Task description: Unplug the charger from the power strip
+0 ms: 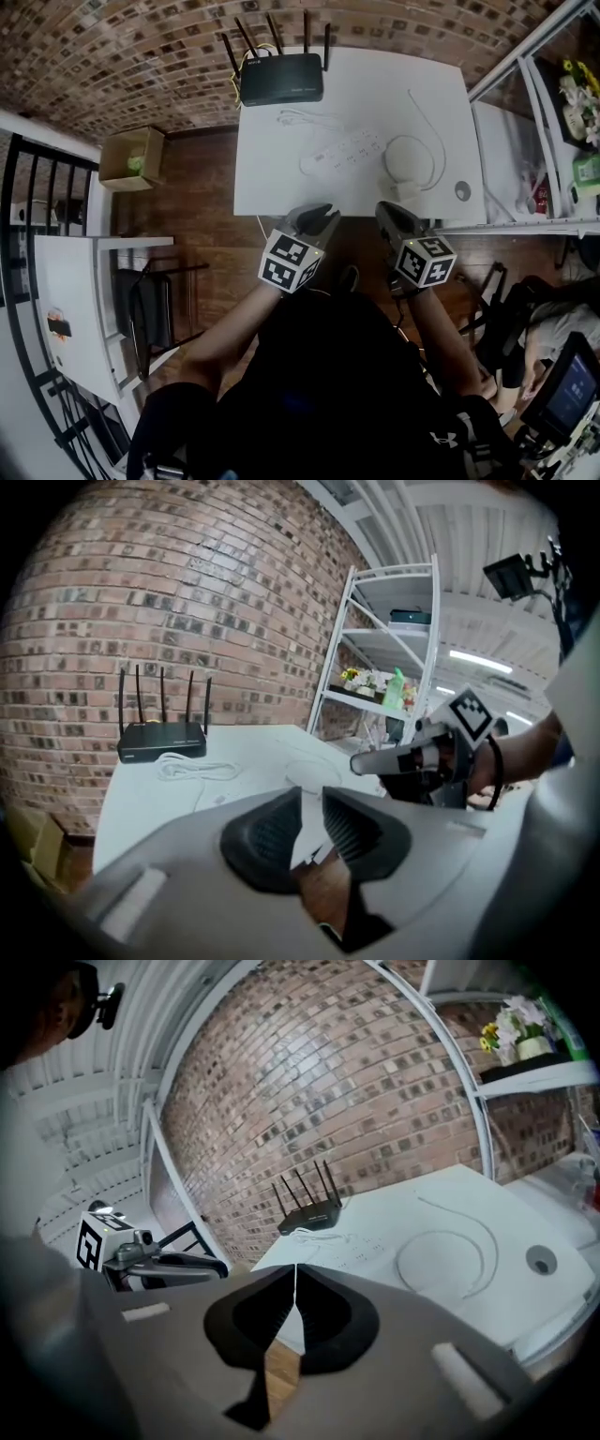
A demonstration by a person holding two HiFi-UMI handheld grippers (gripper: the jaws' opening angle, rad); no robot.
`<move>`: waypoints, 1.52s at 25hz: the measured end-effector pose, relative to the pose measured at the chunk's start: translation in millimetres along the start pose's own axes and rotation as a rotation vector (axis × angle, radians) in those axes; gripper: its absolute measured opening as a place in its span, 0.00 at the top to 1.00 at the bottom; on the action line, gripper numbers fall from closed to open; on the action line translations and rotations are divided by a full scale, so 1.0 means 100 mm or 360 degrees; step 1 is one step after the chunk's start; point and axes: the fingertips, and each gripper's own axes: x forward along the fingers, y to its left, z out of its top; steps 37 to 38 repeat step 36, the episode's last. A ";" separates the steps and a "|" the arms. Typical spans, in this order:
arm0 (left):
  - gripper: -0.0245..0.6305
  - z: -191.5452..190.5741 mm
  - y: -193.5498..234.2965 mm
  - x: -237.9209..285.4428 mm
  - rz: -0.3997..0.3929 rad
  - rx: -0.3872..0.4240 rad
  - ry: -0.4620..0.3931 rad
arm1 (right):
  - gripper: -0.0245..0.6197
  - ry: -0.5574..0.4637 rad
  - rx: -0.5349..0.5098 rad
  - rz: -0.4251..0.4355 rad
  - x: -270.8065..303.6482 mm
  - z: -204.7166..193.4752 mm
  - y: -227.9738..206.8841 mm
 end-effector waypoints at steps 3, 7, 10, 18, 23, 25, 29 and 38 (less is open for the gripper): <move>0.86 0.09 -0.05 -0.11 0.0013 -0.0078 -0.0075 | 0.94 -0.0059 -0.0100 0.0023 -0.07 0.10 0.21; 0.86 0.14 -0.15 -0.18 0.0014 -0.0101 -0.0121 | 0.94 -0.0118 -0.0183 0.0019 -0.13 0.16 0.37; 0.86 0.11 -0.17 -0.18 0.0005 -0.0093 -0.0109 | 0.94 -0.0116 -0.0212 0.0028 -0.12 0.14 0.41; 0.86 0.13 -0.15 -0.15 0.0007 -0.0101 -0.0112 | 0.94 -0.0127 -0.0238 0.0018 -0.14 0.14 0.40; 0.86 0.15 -0.15 -0.15 0.0008 -0.0088 -0.0120 | 0.94 -0.0125 -0.0230 0.0008 -0.14 0.13 0.38; 0.86 0.14 -0.14 -0.14 0.0010 -0.0088 -0.0118 | 0.94 -0.0119 -0.0223 0.0008 -0.14 0.11 0.37; 0.86 0.10 -0.13 -0.15 0.0018 -0.0096 -0.0109 | 0.95 -0.0115 -0.0218 0.0008 -0.14 0.10 0.37; 0.86 0.10 -0.15 -0.13 0.0014 -0.0093 -0.0103 | 0.94 -0.0119 -0.0210 0.0014 -0.15 0.11 0.36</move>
